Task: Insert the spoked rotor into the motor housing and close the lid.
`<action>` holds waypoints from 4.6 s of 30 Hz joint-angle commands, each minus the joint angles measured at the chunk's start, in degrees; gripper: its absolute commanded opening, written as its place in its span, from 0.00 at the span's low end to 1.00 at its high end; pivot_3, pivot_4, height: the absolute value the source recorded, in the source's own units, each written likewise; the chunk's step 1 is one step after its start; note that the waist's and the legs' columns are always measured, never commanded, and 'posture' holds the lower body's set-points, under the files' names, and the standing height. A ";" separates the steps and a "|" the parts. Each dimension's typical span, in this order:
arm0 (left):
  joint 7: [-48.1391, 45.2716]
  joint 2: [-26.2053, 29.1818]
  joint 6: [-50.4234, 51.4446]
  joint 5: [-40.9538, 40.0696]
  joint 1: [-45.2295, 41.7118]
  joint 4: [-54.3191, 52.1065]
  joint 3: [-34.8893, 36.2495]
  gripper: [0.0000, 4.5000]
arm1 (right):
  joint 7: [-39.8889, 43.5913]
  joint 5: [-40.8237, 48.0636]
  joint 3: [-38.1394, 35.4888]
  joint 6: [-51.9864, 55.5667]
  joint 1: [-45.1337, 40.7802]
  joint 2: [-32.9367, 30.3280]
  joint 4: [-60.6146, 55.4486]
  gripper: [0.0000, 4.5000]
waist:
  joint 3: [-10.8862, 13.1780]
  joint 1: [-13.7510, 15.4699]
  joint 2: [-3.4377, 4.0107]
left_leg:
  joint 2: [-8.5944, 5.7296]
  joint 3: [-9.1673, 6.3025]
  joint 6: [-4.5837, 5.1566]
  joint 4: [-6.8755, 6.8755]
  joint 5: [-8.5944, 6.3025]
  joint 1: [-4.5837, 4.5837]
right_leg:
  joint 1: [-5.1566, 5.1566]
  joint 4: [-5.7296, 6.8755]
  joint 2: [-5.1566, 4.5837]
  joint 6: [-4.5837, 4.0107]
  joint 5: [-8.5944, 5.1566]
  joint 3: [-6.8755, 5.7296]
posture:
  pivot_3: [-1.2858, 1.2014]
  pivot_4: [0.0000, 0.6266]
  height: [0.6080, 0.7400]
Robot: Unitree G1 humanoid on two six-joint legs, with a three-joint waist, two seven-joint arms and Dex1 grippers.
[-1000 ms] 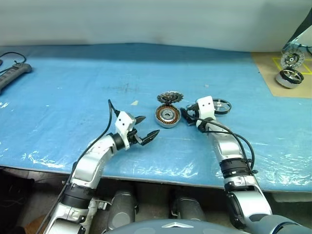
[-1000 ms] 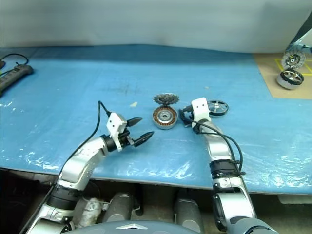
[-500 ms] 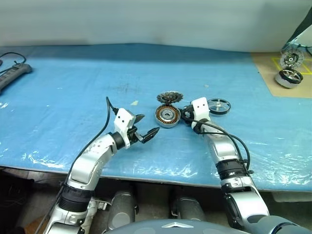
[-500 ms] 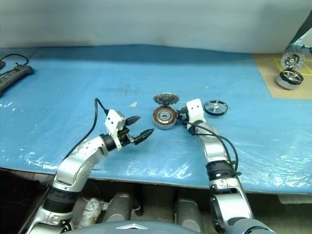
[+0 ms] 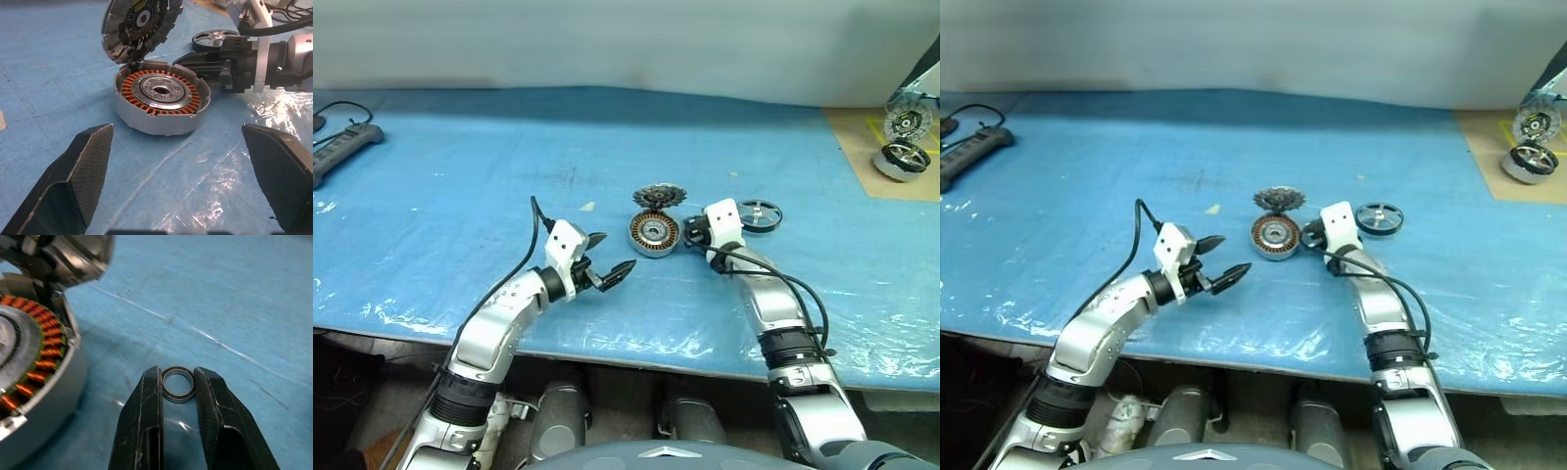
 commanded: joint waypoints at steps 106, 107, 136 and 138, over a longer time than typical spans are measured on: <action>-0.55 0.33 -1.47 2.11 2.74 -2.00 -2.86 1.00 | 19.71 -1.91 19.06 1.76 0.39 -7.03 -6.47 0.01 | -0.06 -0.15 -0.04 | 0.04 -0.02 0.06 0.02 -0.04 0.20 | 0.26 -0.08 0.02 -0.01 0.01 -0.04 | 0.52 0.24 1.00; -0.59 0.36 -1.45 2.12 2.76 -2.00 -2.88 1.00 | 19.42 -3.84 20.63 0.45 0.70 -7.69 -5.75 0.01 | -0.07 -0.15 -0.05 | 0.04 -0.02 0.06 0.01 -0.04 0.28 | 0.32 -0.10 0.02 0.00 0.00 -0.04 | 0.52 0.24 1.00; -0.85 0.17 -2.30 2.81 2.65 -0.80 -4.28 1.00 | 18.79 12.16 6.33 12.26 -2.54 1.01 -11.04 0.01 | -0.25 -0.32 -0.21 | -0.04 -0.04 0.02 -0.60 -0.01 0.02 | -0.13 -0.33 0.03 0.00 -0.07 -0.06 | 0.52 0.24 1.00; -0.90 0.27 -2.30 2.79 2.68 -0.84 -4.28 1.00 | 18.76 12.06 6.84 12.16 -2.59 1.10 -11.53 0.01 | -0.25 -0.28 -0.20 | -0.04 -0.04 0.01 -0.54 0.00 0.07 | -0.06 -0.33 0.02 0.00 -0.06 -0.06 | 0.52 0.24 1.00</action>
